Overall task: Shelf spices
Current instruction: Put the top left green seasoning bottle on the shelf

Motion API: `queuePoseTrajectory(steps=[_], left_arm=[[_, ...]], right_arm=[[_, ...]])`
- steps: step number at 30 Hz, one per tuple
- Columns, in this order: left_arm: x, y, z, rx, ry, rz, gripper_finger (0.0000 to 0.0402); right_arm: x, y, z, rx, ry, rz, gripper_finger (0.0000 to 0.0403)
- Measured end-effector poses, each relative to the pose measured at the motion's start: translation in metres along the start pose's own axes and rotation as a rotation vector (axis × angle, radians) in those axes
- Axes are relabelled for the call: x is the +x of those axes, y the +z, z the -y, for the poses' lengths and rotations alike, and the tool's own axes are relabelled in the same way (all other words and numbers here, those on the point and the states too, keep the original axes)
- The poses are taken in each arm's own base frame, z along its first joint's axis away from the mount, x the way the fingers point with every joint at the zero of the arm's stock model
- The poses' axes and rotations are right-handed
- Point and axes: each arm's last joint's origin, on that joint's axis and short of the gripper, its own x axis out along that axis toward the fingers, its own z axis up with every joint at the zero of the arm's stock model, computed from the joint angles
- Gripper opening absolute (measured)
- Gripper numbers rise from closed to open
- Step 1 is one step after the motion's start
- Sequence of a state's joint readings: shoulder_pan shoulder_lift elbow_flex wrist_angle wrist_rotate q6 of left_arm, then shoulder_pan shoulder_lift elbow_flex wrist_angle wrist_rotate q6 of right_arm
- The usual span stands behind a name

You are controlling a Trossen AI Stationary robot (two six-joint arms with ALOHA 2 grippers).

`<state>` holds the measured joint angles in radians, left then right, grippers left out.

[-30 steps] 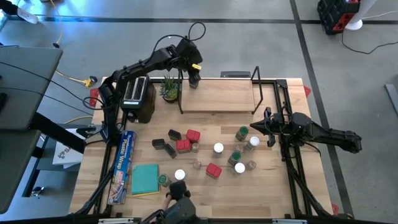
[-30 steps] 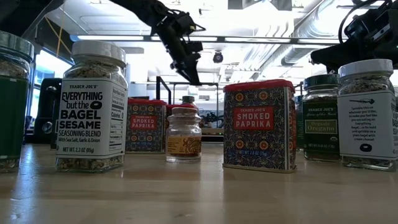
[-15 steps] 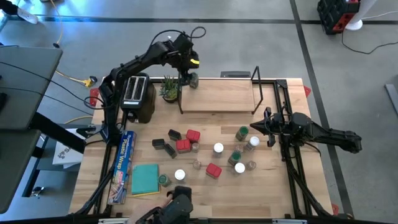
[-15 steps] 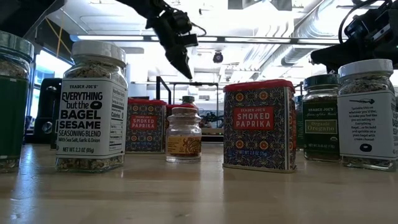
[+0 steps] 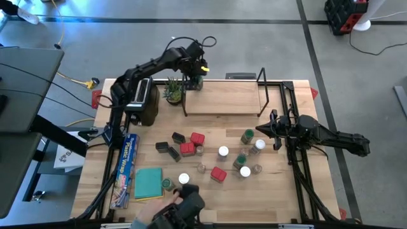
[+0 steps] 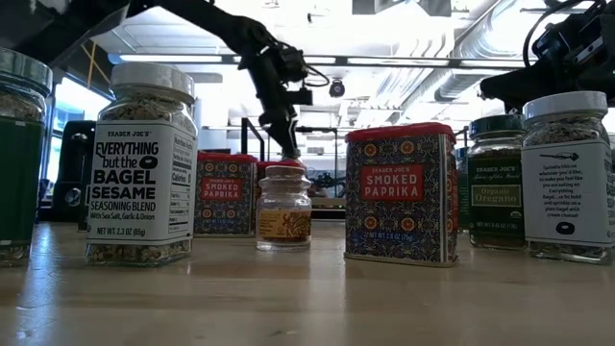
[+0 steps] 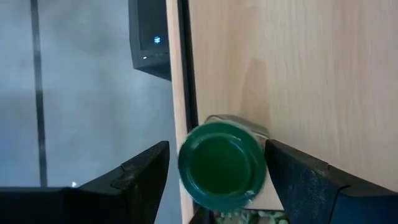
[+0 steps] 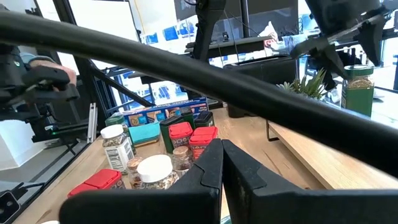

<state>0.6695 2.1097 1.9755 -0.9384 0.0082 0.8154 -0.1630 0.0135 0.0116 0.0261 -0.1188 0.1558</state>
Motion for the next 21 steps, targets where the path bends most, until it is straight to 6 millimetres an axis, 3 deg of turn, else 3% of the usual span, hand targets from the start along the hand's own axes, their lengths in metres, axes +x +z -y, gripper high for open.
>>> queuePoseTrajectory(steps=[12, 21], left_arm=[[0.0064, -0.0047, -0.0027, -0.038, -0.017, -0.008, 0.0260], [0.0050, -0.0063, -0.0007, -0.088, -0.037, -0.027, 0.0233]], right_arm=[[0.0000, 0.0000, 0.0000, 0.000, 0.000, 0.000, 0.0000], [0.0000, 0.0000, 0.0000, 0.000, 0.000, 0.000, 0.0000]])
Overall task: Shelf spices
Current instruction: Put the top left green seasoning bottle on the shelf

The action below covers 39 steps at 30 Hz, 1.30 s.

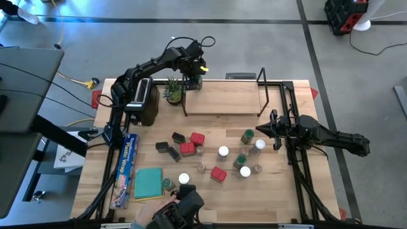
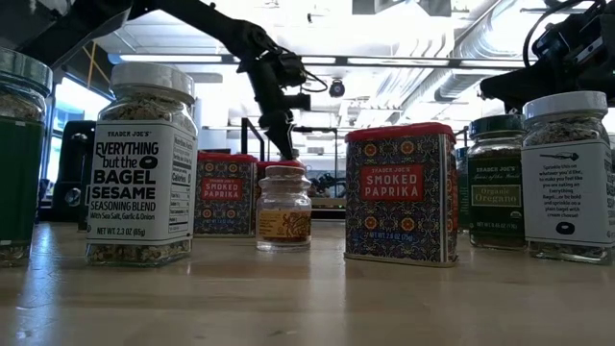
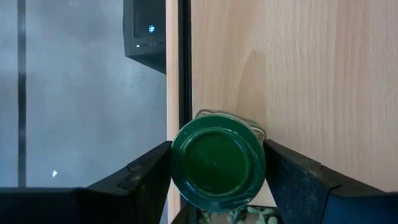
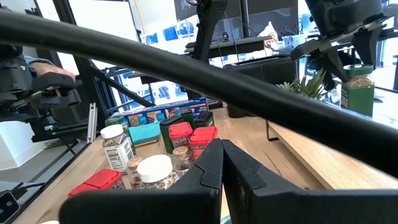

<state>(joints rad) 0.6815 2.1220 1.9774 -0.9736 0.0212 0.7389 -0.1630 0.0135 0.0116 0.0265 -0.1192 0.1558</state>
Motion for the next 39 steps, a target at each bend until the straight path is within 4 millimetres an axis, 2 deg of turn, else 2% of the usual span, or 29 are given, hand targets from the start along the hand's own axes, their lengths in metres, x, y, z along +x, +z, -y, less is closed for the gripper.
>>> queuePoseTrajectory(steps=[23, 39], left_arm=[[-0.0064, -0.0052, 0.0022, -0.324, 0.019, -0.105, 0.0227], [-0.0083, -0.0053, -0.0004, -0.368, 0.048, -0.112, 0.0227]], right_arm=[[0.0000, 0.0000, 0.0000, 0.000, 0.000, 0.000, 0.0000], [0.0000, 0.0000, 0.0000, 0.000, 0.000, 0.000, 0.0000]])
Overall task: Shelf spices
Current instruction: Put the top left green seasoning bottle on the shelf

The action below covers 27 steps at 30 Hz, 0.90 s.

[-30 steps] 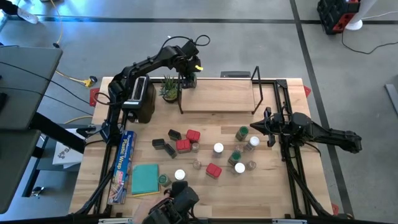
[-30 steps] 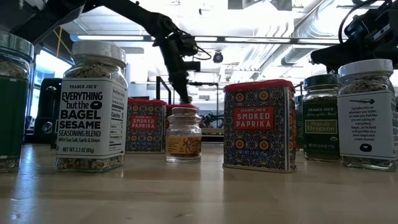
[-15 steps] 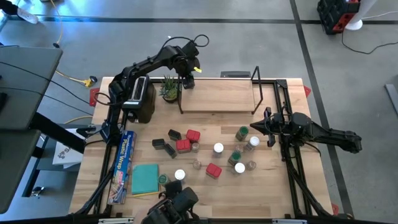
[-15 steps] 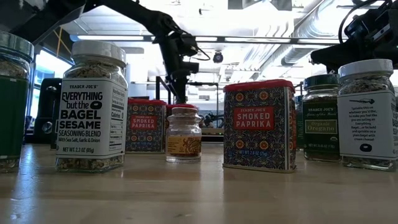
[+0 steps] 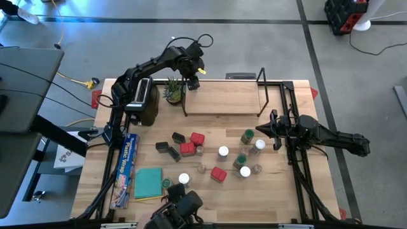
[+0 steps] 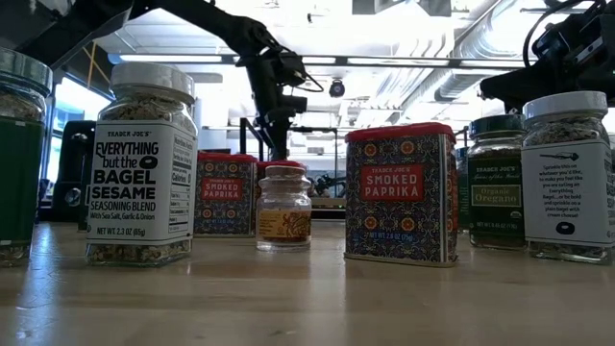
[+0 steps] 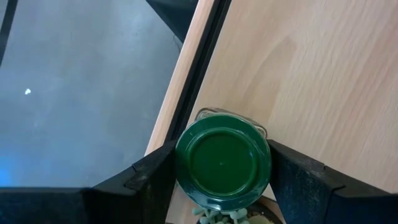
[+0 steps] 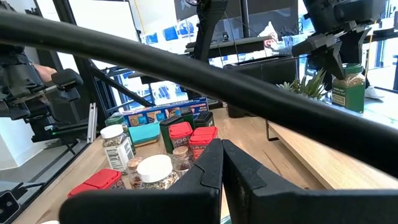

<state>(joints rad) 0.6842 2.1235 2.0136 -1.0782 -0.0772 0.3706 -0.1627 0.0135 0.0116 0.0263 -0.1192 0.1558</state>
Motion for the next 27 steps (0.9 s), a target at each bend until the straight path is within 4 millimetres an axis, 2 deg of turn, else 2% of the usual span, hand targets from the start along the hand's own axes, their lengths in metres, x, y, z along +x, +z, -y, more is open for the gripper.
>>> queuePoseTrajectory(steps=[15, 27], left_arm=[[0.0001, -0.0002, 0.0000, 0.032, -0.005, 0.000, 0.0229], [0.0001, -0.0001, -0.0006, 0.026, 0.009, -0.002, 0.0288]], right_arm=[[0.0000, 0.0000, 0.0000, 0.000, 0.000, 0.000, 0.0000], [0.0000, 0.0000, 0.0000, 0.000, 0.000, 0.000, 0.0000]])
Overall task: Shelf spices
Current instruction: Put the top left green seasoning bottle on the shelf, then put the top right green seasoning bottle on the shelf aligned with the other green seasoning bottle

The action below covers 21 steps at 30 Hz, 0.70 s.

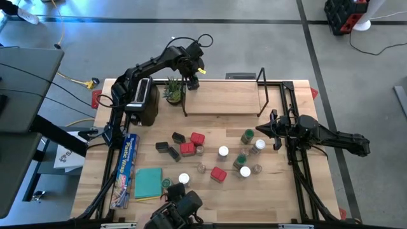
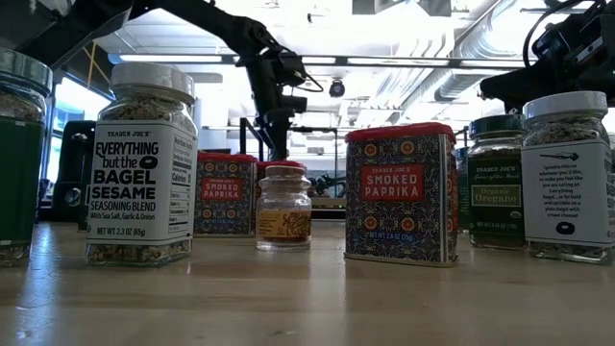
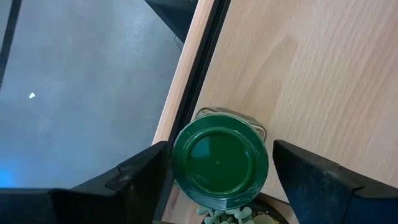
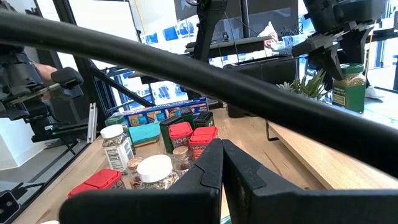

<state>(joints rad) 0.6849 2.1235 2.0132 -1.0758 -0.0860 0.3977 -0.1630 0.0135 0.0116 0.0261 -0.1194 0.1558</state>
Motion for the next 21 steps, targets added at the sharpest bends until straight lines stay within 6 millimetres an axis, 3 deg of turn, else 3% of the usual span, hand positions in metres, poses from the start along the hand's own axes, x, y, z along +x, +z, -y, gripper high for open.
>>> queuePoseTrajectory(steps=[16, 21], left_arm=[[-0.0001, 0.0004, -0.0010, 0.004, 0.011, 0.004, 0.0292], [-0.0092, 0.0043, -0.0042, 0.000, 0.025, 0.027, 0.0292]], right_arm=[[0.0000, 0.0000, 0.0000, 0.000, 0.000, 0.000, 0.0000], [0.0000, 0.0000, 0.0000, 0.000, 0.000, 0.000, 0.0000]])
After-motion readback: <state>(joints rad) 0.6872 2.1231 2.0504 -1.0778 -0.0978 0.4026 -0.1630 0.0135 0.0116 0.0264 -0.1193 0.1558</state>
